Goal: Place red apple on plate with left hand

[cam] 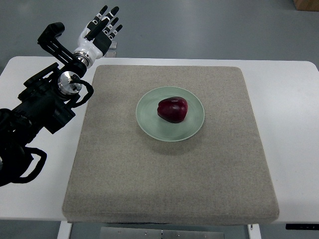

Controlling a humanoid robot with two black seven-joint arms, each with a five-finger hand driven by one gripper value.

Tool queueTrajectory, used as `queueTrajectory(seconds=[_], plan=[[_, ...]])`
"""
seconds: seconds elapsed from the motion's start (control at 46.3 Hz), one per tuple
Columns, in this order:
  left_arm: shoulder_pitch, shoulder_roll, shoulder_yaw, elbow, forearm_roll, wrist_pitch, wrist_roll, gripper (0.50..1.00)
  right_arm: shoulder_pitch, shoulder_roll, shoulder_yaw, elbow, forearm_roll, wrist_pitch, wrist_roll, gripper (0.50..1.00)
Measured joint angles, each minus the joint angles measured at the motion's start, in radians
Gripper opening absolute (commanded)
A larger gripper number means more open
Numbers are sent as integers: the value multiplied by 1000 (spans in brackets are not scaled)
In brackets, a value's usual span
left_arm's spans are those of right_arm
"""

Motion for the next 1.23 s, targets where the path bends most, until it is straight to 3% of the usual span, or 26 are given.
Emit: queueTrajectory(seconds=[1.23], plan=[[48,2,3,4,18,-12,-4,994,-6,0,-1,36,10,14,-2,964]])
